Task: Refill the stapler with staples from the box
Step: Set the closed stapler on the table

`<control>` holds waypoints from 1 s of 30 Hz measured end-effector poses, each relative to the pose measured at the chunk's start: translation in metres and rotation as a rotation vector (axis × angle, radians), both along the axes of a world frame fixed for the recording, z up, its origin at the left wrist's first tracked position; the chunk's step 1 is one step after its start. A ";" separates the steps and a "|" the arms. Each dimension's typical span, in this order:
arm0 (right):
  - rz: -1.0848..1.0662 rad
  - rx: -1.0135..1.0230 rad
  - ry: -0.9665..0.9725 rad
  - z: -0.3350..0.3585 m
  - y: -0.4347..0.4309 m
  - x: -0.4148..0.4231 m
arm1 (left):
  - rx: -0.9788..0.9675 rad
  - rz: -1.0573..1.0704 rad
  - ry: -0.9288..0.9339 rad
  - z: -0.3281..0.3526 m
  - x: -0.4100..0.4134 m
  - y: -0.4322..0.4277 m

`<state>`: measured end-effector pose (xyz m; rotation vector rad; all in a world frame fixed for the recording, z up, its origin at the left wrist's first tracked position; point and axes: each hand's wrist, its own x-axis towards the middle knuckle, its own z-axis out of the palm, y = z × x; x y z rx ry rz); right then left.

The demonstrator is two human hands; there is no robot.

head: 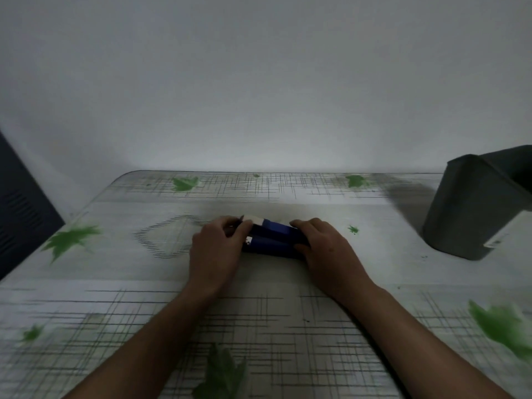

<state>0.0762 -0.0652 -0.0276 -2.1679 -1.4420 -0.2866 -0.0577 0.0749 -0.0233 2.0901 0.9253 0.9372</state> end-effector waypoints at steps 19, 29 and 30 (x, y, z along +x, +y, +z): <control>-0.156 -0.016 0.086 0.013 -0.023 -0.039 | -0.115 -0.333 0.027 0.017 0.048 0.003; -0.189 0.022 0.142 0.007 -0.028 -0.058 | -0.174 -0.506 0.049 0.009 0.050 -0.005; -0.189 0.021 0.142 0.006 -0.028 -0.058 | -0.177 -0.510 0.045 0.008 0.050 -0.006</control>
